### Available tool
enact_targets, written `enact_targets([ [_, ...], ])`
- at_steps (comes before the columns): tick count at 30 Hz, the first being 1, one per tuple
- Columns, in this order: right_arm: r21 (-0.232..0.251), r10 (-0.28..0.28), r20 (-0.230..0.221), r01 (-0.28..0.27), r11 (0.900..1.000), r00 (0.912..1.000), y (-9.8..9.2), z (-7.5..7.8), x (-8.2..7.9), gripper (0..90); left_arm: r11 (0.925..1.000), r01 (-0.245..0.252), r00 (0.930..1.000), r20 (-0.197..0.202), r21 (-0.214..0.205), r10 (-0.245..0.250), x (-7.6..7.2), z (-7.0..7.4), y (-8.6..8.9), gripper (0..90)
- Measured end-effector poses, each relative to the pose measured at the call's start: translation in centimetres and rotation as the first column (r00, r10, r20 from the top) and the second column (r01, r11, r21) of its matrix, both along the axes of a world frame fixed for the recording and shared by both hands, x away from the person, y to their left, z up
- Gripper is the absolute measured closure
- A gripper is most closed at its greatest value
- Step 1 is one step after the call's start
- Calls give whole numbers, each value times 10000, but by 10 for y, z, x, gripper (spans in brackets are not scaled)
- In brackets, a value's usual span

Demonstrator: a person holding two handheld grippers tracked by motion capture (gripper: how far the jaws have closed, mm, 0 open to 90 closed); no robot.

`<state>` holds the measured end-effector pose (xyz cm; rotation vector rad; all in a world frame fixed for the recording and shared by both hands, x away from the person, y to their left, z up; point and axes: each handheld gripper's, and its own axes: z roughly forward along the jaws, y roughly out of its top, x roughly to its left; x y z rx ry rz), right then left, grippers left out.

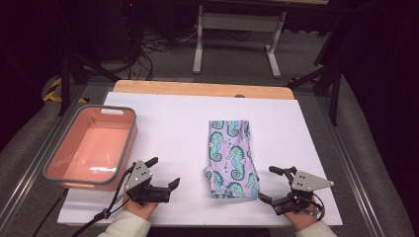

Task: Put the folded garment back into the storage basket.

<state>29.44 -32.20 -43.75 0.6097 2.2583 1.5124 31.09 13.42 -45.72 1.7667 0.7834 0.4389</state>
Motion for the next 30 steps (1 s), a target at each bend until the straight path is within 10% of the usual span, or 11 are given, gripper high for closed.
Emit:
enact_targets([
  [5, 6, -24, -10, 24, 10000, 10000, -1, 0, 0, 51, 9957, 793, 9954, -501, -481, -817, 5, 2, -5, 3],
  [30, 32, 12, 39, -12, 10000, 10000, -2, 1, 1, 53, 9895, 1278, 9911, -469, 679, -1248, 11, 31, -16, 78],
])
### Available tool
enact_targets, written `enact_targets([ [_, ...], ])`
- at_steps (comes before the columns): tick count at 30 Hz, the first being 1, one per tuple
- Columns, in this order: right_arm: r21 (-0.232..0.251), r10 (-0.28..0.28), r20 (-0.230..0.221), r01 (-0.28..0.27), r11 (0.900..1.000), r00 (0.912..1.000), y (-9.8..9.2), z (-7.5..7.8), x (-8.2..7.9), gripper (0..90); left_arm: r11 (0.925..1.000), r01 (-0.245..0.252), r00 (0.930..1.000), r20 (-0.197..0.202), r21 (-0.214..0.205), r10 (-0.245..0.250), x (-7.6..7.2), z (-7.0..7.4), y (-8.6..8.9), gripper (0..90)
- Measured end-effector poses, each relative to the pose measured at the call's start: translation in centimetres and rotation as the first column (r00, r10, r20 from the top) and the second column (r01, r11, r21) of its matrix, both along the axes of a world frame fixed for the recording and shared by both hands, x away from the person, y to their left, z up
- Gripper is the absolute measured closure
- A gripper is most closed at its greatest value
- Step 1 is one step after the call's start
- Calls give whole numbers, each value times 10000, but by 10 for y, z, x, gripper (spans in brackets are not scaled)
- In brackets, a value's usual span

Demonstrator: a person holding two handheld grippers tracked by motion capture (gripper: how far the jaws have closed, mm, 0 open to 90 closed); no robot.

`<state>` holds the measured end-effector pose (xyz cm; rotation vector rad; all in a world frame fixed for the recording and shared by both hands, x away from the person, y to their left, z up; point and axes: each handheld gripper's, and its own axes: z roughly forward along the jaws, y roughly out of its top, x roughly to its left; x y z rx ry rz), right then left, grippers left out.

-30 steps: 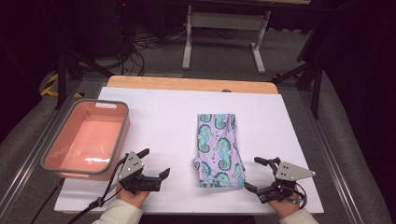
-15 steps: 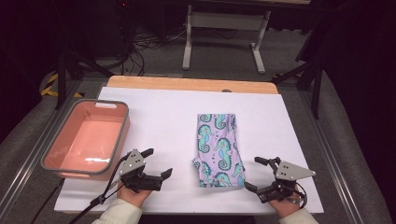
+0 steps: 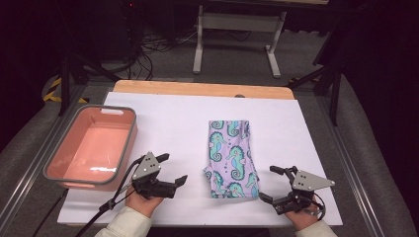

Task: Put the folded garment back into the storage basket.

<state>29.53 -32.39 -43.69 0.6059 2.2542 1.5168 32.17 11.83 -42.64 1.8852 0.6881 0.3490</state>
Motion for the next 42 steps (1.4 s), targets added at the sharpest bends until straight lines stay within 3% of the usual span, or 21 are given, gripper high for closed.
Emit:
enact_targets([
  [7, -69, 123, 12, -123, 9999, 9999, 1, 0, 0, 58, 9988, 417, 9991, -7, 272, -417, 8, 12, -5, 83],
  [15, 138, 162, -199, -159, 9998, 9997, -2, 1, 0, 60, 9977, 660, 9978, -99, 120, -659, 18, 26, -11, 81],
  [27, 198, 204, -274, -198, 9996, 9994, -3, 1, 0, 63, 9937, 1085, 9940, -164, 272, -1081, 31, 40, -28, 88],
  [42, 215, 279, -264, -273, 9994, 9993, -4, 1, 0, 67, 9909, 1256, 9911, -510, 490, -1231, 58, 47, -51, 94],
])
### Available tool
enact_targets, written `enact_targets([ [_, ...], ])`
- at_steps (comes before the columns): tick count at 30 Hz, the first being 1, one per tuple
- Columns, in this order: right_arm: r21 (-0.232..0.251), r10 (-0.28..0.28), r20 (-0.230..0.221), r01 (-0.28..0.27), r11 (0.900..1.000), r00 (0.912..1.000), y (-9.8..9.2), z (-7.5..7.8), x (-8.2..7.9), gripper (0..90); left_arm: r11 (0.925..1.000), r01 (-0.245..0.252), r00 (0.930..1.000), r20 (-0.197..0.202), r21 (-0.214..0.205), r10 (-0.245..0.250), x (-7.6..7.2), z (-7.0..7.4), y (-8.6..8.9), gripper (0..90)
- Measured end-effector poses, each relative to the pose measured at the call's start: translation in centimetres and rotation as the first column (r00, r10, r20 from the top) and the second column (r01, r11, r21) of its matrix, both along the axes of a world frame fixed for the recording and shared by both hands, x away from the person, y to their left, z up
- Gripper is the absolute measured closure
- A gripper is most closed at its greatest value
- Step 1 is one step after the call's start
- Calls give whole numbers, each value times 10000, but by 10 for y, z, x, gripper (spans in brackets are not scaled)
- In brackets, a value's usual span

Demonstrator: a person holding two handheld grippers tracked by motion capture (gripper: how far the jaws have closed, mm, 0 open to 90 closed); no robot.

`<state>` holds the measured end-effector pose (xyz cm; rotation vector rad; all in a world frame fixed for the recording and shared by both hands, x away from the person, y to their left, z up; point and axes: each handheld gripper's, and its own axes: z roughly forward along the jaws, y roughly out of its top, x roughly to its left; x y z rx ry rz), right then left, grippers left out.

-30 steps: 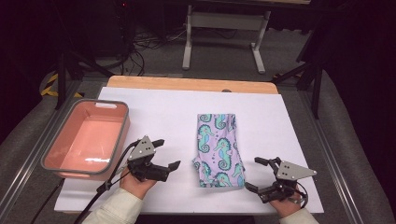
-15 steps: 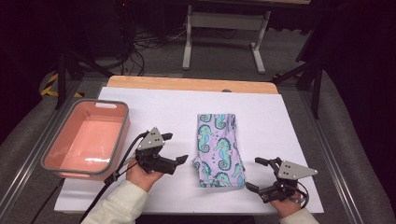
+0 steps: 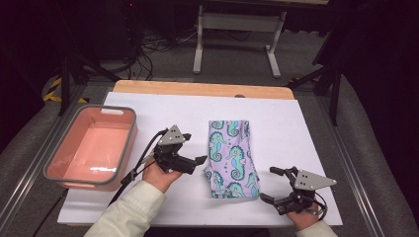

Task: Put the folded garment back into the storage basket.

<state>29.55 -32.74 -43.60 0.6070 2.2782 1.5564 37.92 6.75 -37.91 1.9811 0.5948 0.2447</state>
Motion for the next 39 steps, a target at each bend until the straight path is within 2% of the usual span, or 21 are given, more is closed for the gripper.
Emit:
enact_targets([
  [2, 6, 12, -5, -12, 10000, 10000, 0, 0, 0, 67, 9999, -14, 10000, 62, 102, 14, 6, 2, -6, 94],
  [5, -3, 41, -5, -41, 10000, 10000, 0, 0, 0, 68, 9999, 153, 9999, -66, 8, -153, 10, 2, -11, 94],
  [8, 0, 91, -6, -91, 10000, 10000, 0, 0, -1, 69, 9997, 138, 9998, -157, 198, -135, 12, 2, -17, 93],
  [10, 12, 128, -1, -128, 9999, 9999, 0, 0, -1, 71, 9998, 107, 9996, -271, 163, -102, 16, 1, -21, 97],
  [12, 8, 132, 0, -132, 9999, 9999, 0, 0, -1, 71, 10000, 33, 9989, -461, 59, -30, 20, 2, -25, 103],
  [21, 9, 175, -16, -175, 9998, 9998, 0, 0, -1, 74, 9987, -401, 9940, -1010, 305, 430, 39, 0, -44, 100],
  [25, 24, 189, -35, -189, 9998, 9998, 0, 0, -1, 75, 9985, -395, 9950, -907, 368, 427, 46, -4, -49, 99],
  [32, 59, 176, -27, -176, 9998, 9998, -1, 0, -1, 77, 9967, -786, 9863, -1436, 216, 809, 60, -12, -53, 89],
  [34, 72, 177, -36, -176, 9998, 9998, -1, 0, -1, 77, 9949, -952, 9820, -1609, 321, 992, 63, -14, -54, 87],
  [37, 96, 172, -47, -171, 9998, 9998, -1, 0, -1, 77, 9885, -1429, 9730, -1756, 493, 1494, 69, -18, -58, 86],
  [39, 113, 176, -41, -176, 9998, 9998, -2, 0, -1, 77, 9868, -1538, 9710, -1775, 501, 1603, 71, -19, -59, 86],
])
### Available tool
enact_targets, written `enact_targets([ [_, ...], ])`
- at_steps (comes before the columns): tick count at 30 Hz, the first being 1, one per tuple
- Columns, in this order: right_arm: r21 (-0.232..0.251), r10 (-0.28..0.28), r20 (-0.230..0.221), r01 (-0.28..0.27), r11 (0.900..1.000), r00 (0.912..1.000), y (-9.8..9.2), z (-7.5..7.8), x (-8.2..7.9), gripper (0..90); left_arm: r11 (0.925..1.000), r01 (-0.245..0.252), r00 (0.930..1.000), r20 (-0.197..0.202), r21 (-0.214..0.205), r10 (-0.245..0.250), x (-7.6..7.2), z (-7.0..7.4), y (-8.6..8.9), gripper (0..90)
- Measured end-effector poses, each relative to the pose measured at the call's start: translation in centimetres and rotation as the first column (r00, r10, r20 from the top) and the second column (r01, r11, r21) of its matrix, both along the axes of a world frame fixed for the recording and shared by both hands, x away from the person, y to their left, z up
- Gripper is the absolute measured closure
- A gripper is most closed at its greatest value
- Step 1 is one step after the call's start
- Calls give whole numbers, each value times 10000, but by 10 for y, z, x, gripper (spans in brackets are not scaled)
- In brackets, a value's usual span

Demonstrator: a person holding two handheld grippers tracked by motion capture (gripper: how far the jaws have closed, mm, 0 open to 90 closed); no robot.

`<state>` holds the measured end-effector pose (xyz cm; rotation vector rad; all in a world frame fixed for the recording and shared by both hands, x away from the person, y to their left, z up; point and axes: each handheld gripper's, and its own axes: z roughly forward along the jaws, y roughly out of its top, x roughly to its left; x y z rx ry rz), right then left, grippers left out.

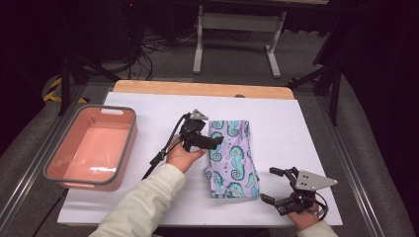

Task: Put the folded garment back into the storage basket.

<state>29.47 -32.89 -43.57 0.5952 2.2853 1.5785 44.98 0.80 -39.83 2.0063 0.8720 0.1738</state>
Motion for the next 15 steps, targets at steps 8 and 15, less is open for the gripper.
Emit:
enact_targets([
  [8, 34, -71, -36, 72, 10000, 10000, -1, 0, 0, 76, 9959, -458, 9989, 168, 781, 447, 9, -7, -7, 86],
  [15, 25, -61, -26, 61, 10000, 10000, -2, 0, 0, 76, 9957, -672, 9974, -229, 638, 688, 20, -15, -8, 92],
])
